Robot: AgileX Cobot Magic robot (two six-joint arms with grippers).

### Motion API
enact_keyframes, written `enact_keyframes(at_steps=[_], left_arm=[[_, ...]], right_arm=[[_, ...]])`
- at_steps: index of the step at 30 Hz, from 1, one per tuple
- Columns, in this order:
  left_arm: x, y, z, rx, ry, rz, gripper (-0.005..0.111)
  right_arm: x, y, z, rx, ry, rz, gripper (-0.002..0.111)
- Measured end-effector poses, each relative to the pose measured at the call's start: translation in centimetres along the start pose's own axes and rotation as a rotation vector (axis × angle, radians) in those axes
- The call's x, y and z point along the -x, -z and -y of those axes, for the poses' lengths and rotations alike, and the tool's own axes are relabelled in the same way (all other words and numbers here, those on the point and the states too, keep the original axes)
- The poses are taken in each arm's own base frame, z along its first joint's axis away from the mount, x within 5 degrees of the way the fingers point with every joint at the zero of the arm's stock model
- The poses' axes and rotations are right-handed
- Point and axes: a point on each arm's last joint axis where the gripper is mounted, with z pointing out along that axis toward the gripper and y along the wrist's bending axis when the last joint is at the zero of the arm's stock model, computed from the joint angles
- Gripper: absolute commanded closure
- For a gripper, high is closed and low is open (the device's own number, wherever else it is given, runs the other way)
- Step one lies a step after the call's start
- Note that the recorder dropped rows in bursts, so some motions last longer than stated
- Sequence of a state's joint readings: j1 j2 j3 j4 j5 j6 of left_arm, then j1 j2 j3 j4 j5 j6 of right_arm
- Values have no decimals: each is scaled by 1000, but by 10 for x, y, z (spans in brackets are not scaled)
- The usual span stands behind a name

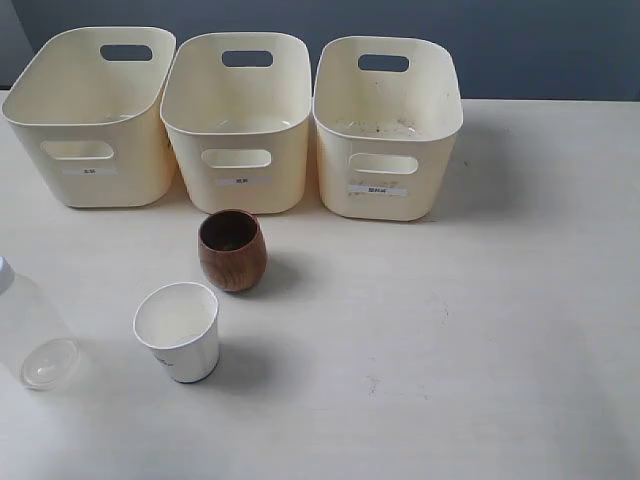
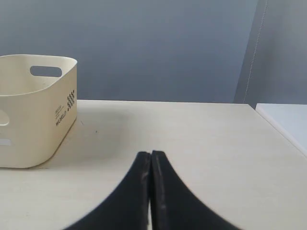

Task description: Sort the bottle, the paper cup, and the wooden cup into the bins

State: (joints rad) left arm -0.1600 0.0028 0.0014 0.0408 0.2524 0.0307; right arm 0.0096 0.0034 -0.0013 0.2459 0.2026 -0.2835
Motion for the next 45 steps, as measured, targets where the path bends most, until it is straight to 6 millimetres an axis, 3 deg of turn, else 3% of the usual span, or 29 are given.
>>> enact_keyframes(at_steps=[19,24,29,45], left_arm=[[0,0,0,0,0,0,107],[0,0,0,0,0,0,107],[0,0,0,0,0,0,107],[0,0,0,0,0,0,107]], right_arm=[[4,0,1,-9,-13,39,109],[19,2,6,-34,-325,222,109],[25,4,12,-62,-484,304,109],[21,3,9,-28,-607,259,109]])
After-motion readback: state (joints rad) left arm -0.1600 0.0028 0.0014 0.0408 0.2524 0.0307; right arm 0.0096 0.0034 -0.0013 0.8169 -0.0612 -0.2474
